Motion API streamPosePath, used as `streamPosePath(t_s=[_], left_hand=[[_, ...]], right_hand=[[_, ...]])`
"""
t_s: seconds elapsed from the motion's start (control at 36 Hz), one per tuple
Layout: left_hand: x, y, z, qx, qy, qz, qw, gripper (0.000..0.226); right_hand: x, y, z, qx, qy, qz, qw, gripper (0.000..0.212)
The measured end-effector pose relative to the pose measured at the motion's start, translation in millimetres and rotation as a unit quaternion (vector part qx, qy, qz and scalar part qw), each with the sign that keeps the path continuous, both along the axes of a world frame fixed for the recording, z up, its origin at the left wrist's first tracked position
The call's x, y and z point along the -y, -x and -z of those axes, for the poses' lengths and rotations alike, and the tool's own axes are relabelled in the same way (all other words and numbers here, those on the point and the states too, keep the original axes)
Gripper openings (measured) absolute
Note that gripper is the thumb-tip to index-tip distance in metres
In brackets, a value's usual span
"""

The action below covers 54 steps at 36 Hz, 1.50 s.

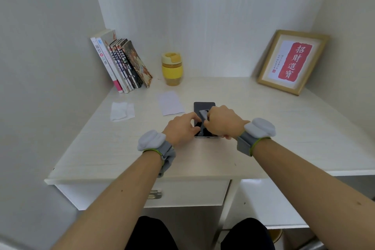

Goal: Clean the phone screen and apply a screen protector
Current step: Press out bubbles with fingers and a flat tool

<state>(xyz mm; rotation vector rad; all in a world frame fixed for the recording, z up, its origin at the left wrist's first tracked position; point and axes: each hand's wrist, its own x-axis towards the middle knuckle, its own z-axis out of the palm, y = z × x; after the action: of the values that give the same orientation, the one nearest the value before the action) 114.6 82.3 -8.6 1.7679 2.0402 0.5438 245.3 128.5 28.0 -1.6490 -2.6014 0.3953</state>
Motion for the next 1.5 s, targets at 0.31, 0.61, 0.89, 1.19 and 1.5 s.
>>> streamPosePath(t_s=[0.31, 0.61, 0.89, 1.19, 1.5], left_hand=[[0, 2, 2, 0.008, 0.001, 0.001, 1.0, 0.029], [1, 2, 0, 0.007, 0.007, 0.002, 1.0, 0.03], [2, 0, -4, -0.005, 0.021, 0.009, 1.0, 0.03], [8, -3, -8, -0.003, -0.045, -0.009, 0.999, 0.031], [4, -2, -7, -0.014, -0.024, 0.005, 1.0, 0.028]], right_hand=[[-27, 26, -1, 0.005, -0.02, 0.037, 0.999, 0.018], [-35, 6, 4, -0.112, 0.004, 0.089, 0.99, 0.031], [-29, -51, -21, -0.14, 0.164, -0.003, 0.977, 0.046], [-27, -73, -23, -0.063, 0.19, -0.049, 0.979, 0.042], [-40, -93, -32, -0.005, 0.171, -0.078, 0.982, 0.04]])
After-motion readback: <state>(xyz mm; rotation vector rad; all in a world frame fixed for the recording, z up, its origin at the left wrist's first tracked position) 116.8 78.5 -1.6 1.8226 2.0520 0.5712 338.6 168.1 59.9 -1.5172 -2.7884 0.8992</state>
